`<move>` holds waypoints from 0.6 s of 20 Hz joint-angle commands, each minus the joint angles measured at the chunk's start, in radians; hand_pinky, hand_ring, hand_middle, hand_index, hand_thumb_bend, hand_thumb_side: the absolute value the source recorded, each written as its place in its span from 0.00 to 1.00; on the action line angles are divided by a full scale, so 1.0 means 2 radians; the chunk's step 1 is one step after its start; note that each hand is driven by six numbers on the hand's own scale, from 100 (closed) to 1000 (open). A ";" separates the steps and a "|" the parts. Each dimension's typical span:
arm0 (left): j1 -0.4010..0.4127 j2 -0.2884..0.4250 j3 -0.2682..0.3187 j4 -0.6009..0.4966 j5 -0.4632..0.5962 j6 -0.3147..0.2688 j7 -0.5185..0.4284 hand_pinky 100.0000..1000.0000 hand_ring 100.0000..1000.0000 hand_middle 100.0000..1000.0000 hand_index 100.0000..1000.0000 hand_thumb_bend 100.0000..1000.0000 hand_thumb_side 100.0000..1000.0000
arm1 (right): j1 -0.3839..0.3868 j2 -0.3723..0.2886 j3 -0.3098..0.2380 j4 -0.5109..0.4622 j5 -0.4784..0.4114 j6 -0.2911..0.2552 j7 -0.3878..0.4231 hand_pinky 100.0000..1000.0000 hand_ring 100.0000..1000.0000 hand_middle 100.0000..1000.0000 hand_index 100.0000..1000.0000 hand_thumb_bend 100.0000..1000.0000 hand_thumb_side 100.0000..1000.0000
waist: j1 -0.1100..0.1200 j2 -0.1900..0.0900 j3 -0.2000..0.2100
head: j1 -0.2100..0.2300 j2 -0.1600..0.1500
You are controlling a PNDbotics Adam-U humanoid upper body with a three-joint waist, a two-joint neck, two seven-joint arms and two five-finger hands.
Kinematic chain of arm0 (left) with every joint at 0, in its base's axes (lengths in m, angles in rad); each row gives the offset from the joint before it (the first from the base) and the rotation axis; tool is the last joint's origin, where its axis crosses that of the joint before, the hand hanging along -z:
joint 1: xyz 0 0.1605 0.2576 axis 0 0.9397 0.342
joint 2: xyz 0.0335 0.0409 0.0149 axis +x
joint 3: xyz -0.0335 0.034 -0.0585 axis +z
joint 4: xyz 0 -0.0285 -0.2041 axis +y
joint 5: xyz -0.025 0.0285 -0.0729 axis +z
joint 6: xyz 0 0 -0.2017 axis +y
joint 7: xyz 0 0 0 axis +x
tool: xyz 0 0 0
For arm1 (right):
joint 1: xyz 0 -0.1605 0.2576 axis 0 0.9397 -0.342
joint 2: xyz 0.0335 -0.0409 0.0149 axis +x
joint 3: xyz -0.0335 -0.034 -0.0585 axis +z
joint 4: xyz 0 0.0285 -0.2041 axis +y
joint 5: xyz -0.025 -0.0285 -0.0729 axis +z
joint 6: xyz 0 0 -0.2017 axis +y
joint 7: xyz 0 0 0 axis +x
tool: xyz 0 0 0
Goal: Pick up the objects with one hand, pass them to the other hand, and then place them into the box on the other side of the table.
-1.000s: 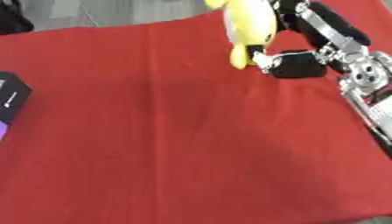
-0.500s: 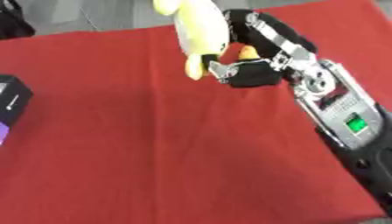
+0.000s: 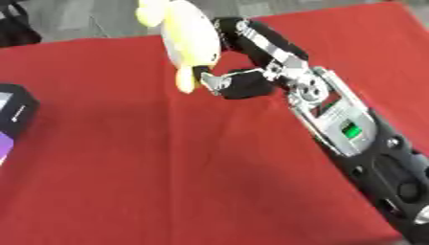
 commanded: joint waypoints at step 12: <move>-0.080 -0.023 -0.077 0.020 -0.083 0.025 -0.116 0.77 0.69 0.68 0.75 0.68 0.49 | -0.019 0.023 0.018 0.032 0.047 -0.040 -0.005 0.75 0.61 0.53 0.63 0.00 0.00 | 0.007 -0.024 0.005 | -0.003 0.008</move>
